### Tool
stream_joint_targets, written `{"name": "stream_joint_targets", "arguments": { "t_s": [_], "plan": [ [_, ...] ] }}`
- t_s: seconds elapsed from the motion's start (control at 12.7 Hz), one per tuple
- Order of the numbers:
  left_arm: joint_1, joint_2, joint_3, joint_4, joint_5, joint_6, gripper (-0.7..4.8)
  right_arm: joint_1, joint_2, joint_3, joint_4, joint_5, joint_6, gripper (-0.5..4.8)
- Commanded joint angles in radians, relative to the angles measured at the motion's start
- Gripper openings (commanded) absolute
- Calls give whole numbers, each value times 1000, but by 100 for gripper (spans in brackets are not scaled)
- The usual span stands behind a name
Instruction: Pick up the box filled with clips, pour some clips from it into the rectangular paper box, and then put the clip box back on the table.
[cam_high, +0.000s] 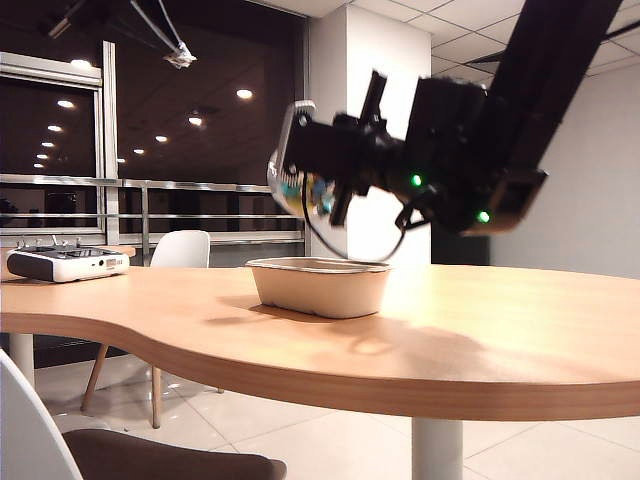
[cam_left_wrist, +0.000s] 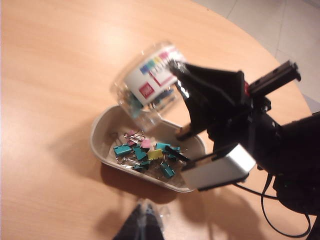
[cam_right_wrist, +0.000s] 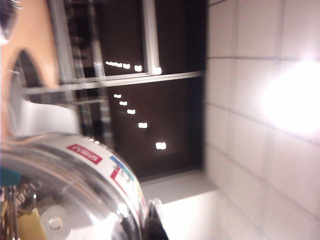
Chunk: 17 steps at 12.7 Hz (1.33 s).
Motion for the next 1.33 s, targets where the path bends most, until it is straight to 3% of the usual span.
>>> {"name": "stream_joint_targets", "arguments": {
  "t_s": [0.08,0.16,0.31,1.1,1.18,1.33],
  "plan": [
    [0,-4,2,8,6,1,-6,13,-14,26,36,4,-68,-5],
    [0,-4,2,8,6,1,-6,34,-14,27,36,-11,-183,-4],
    [0,-4,2,8,6,1,-6,47,-15,27,36,-40,-268,-4],
    [0,-4,2,7,25,2,-6,33,26,5,36,-4,-246,-5],
    [0,-4,2,7,25,2,-6,33,24,5,36,-2,-327,-4],
    [0,-4,2,7,25,2,-6,32,20,5,36,-2,-344,-4]
  ]
}}
